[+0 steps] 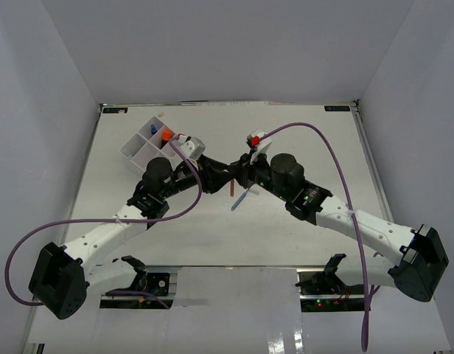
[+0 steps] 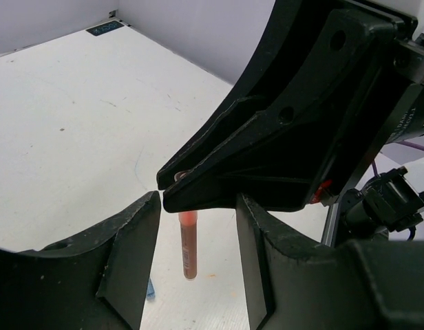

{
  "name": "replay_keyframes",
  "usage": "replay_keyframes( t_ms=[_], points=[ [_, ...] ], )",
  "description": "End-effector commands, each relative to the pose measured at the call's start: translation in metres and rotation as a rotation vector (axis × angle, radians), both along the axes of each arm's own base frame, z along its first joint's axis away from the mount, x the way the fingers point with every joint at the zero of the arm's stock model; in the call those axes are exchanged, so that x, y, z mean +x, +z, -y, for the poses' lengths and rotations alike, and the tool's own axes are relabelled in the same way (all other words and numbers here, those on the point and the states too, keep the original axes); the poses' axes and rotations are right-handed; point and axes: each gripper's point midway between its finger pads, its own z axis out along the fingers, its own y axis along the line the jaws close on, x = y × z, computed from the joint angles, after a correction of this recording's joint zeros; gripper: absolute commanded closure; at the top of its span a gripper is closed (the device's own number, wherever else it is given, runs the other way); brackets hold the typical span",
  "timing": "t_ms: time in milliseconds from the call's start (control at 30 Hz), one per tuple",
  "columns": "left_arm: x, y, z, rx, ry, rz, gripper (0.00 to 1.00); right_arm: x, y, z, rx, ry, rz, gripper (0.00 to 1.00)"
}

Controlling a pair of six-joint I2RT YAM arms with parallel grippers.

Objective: Sort the stationery into containers
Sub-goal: Place the pen in the storage box.

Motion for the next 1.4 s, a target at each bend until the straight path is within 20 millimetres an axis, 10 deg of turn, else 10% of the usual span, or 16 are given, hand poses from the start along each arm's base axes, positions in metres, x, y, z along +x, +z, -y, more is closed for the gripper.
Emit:
replay_keyframes(
  t_ms=[0, 367, 1067, 1367],
  points=[
    [0.002, -0.002, -0.005, 0.022, 0.053, -0.001, 0.41, -0.005, 0.036, -0.006, 0.119, 0.017, 0.054, 0.92],
    [0.004, -0.011, -0.026, 0.046, 0.168, -0.044, 0.41, 0.004, 0.035, 0.0, 0.101, -0.04, 0.073, 0.92],
    [0.015, -0.001, 0.009, 0.063, 0.074, -0.049, 0.47, 0.002, 0.042, -0.007, 0.118, -0.003, 0.084, 0.92],
    [0.015, 0.0, 0.009, 0.064, 0.08, -0.038, 0.83, 0.001, 0.042, -0.005, 0.119, -0.006, 0.083, 0.92]
  ],
)
